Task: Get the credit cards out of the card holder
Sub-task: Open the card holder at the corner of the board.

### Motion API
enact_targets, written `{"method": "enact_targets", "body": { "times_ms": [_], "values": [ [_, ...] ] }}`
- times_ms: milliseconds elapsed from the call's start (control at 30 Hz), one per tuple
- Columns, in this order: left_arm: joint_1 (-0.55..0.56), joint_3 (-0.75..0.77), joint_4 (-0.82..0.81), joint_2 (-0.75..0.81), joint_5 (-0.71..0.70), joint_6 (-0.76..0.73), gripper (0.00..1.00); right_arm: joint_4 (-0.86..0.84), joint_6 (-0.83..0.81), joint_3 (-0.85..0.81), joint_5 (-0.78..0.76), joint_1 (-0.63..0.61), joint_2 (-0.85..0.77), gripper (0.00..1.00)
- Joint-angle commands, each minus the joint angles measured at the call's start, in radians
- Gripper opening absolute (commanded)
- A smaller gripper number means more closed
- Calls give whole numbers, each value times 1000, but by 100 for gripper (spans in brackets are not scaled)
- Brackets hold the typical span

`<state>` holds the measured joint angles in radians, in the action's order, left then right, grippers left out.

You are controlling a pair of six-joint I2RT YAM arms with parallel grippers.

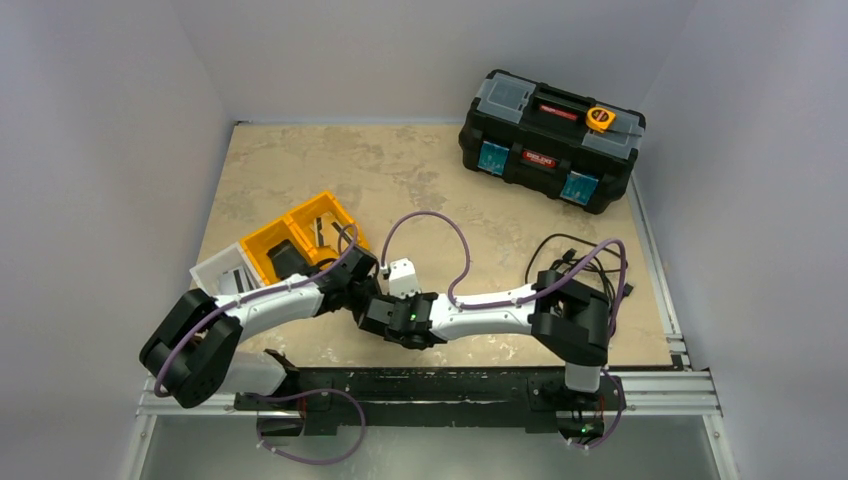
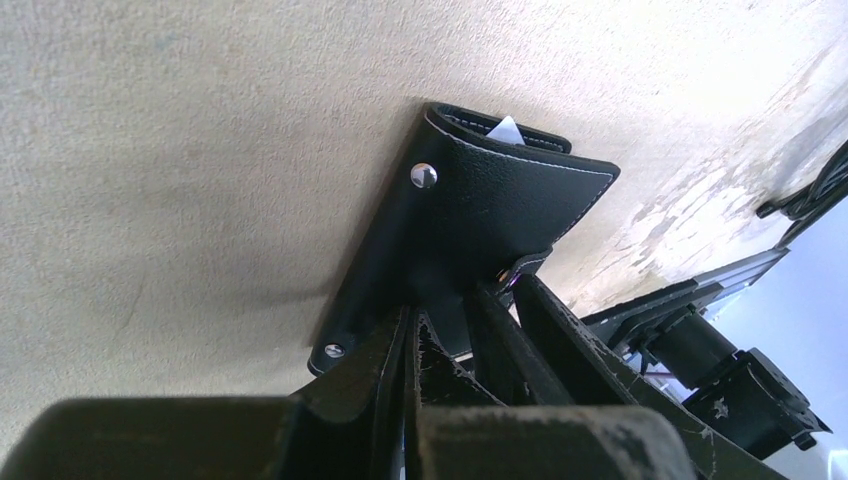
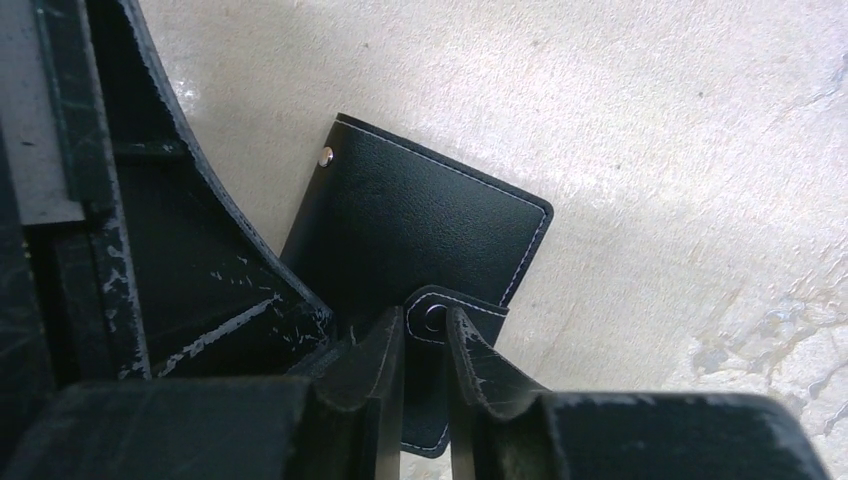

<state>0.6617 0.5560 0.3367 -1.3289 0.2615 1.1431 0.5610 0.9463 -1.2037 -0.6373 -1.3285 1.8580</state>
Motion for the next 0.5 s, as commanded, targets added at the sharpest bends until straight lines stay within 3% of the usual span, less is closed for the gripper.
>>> {"method": "enact_targets", "body": {
  "times_ms": [0, 100, 467],
  "values": [
    [0, -14, 83, -45, -157, -3, 0, -47, 25, 59, -20, 13, 41, 9],
    [0, -14, 99, -45, -179, -1, 0, -46, 54, 89, -17, 23, 14, 0],
    [0, -25, 121, -69, -224, 21, 0, -251, 59, 271, 121, 103, -211, 0]
  ]
}}
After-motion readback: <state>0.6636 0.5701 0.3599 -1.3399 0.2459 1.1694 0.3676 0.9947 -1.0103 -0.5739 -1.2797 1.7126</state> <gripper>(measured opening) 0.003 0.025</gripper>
